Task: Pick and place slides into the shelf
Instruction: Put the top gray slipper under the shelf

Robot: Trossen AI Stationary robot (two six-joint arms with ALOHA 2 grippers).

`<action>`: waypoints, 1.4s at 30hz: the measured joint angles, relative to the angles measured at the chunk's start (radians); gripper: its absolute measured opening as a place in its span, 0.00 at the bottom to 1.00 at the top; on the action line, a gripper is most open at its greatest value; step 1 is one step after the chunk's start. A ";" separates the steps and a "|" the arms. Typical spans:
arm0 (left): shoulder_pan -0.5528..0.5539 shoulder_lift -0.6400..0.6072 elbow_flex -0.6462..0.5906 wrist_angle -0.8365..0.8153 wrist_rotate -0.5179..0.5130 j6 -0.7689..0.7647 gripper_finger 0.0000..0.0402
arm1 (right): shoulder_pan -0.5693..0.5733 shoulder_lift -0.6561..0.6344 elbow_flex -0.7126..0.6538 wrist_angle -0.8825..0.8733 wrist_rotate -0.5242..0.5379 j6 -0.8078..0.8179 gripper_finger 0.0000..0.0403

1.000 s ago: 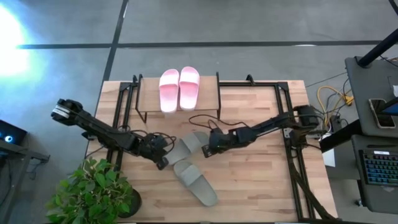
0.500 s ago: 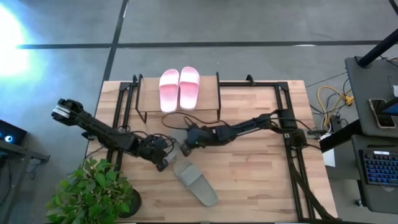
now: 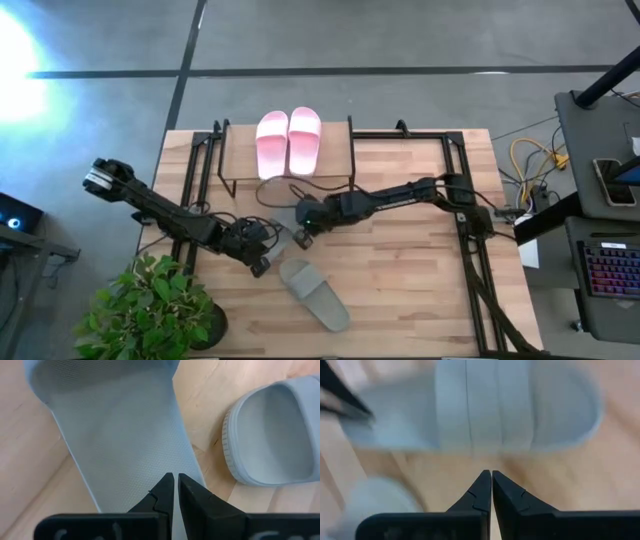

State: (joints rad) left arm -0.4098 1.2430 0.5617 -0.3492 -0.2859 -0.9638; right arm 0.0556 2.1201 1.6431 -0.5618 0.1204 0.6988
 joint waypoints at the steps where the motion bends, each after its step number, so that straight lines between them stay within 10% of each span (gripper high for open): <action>1: -0.001 0.000 0.000 0.001 0.000 0.000 0.03 | 0.005 0.007 -0.012 -0.004 -0.013 -0.001 0.02; 24: -0.099 -0.001 0.004 0.001 -0.009 -0.079 0.03 | -0.063 0.183 0.184 0.209 0.046 -0.202 0.02; 42: -0.195 -0.003 0.071 -0.043 -0.014 0.035 0.03 | 0.013 0.112 0.341 -0.303 -0.042 -0.290 0.02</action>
State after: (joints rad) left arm -0.6053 1.2400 0.6327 -0.3919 -0.2995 -0.9292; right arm 0.0682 2.2319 1.9842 -0.8649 0.0787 0.4090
